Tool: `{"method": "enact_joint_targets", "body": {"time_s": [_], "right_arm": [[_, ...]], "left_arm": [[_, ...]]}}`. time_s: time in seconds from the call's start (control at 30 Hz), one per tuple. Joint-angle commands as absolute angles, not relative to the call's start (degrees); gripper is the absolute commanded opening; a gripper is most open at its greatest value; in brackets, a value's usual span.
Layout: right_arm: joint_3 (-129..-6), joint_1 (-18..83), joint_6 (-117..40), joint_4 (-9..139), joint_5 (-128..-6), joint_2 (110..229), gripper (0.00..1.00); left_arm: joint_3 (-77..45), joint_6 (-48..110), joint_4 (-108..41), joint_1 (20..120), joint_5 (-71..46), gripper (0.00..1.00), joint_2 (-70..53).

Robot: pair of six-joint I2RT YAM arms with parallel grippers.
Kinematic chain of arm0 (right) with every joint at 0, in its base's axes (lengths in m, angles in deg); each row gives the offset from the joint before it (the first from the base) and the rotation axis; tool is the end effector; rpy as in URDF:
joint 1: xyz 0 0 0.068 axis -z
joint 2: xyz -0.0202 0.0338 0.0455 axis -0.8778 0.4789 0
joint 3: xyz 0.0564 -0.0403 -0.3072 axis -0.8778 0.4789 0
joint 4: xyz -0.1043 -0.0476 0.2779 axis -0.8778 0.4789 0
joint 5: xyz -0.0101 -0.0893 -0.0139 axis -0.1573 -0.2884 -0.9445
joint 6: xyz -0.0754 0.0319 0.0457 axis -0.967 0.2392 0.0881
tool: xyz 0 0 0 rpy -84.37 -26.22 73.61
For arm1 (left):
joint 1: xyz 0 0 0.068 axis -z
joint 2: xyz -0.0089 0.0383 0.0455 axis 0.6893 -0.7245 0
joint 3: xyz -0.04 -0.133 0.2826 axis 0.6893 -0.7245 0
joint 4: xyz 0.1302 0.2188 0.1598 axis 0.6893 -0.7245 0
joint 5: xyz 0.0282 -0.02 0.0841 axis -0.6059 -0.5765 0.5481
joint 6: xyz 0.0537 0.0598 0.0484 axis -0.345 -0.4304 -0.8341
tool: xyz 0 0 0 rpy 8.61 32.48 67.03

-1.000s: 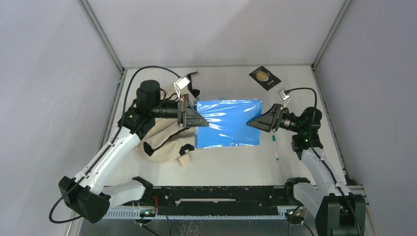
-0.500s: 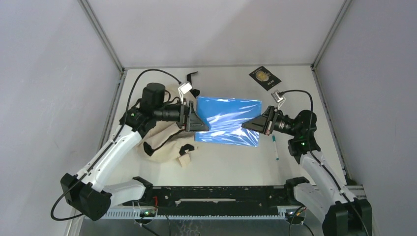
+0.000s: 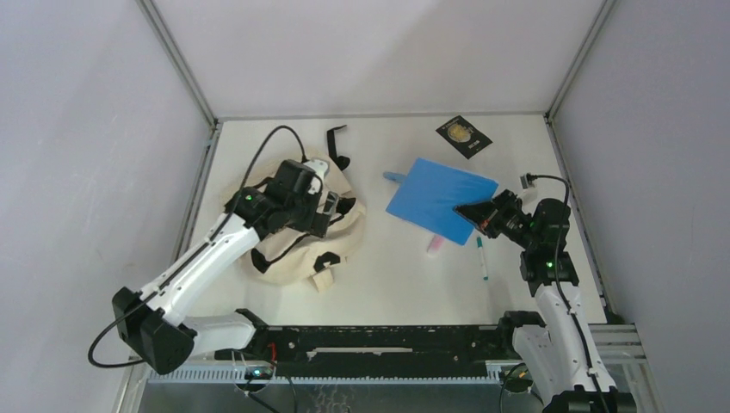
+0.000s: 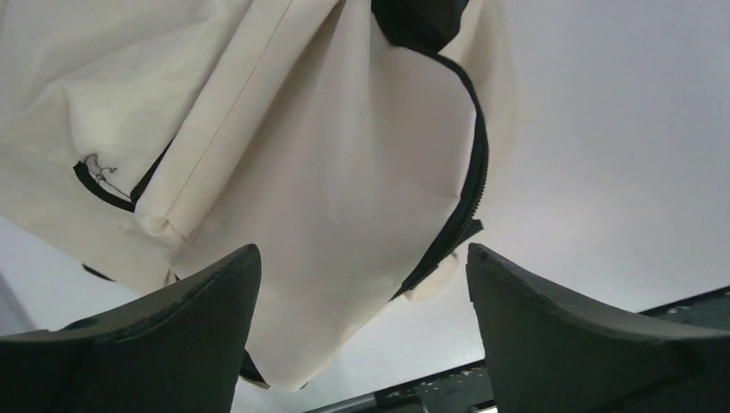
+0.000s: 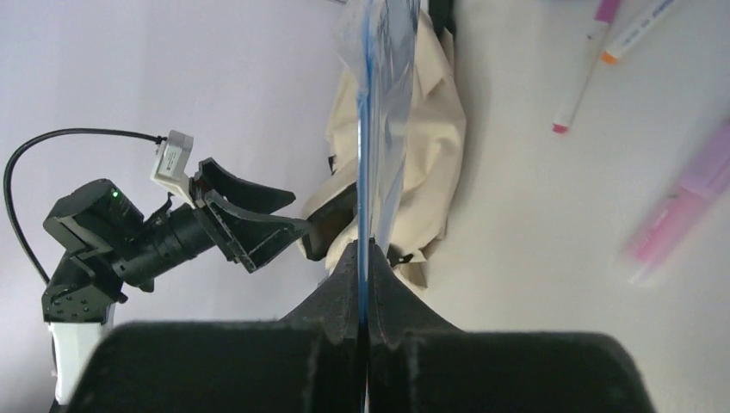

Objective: Pack the student bag
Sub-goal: Place the files in the student bag.

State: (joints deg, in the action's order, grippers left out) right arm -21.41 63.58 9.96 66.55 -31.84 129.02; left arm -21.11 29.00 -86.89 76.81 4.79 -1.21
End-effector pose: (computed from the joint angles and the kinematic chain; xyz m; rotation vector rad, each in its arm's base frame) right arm 0.2139 0.0491 0.2853 0.3879 1.9044 1.3027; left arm 0.2489 -0.1472 0.3284 0.4474 2.4335 -0.1231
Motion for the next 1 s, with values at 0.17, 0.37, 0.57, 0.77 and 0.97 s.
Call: {"method": "enact_joint_targets", "body": {"time_s": [0.17,0.37,0.57,0.77,0.97], "right_arm": [[-22.3,63.2,7.8,72.0,-33.7,128.3,0.0],[-22.2,59.8,7.9,73.9,-35.9,128.2,0.0],[-19.9,53.9,11.8,68.9,-38.0,129.2,0.0],[-18.9,47.9,14.9,62.8,-39.7,130.6,0.0],[-17.0,39.6,21.0,53.9,-42.2,134.2,0.0]], "left_arm": [[-22.1,29.3,-87.6,79.3,16.0,0.87,-10.9],[-21.9,31.1,-88.3,79.3,19.1,0.77,-14.5],[-20.2,32.1,-89.3,79.3,19.3,0.36,-14.0],[-14.7,36.2,-91.1,77.5,19.7,0.0,-12.5],[-6.0,41.2,-89.4,72.6,10.2,0.0,-8.3]]}}
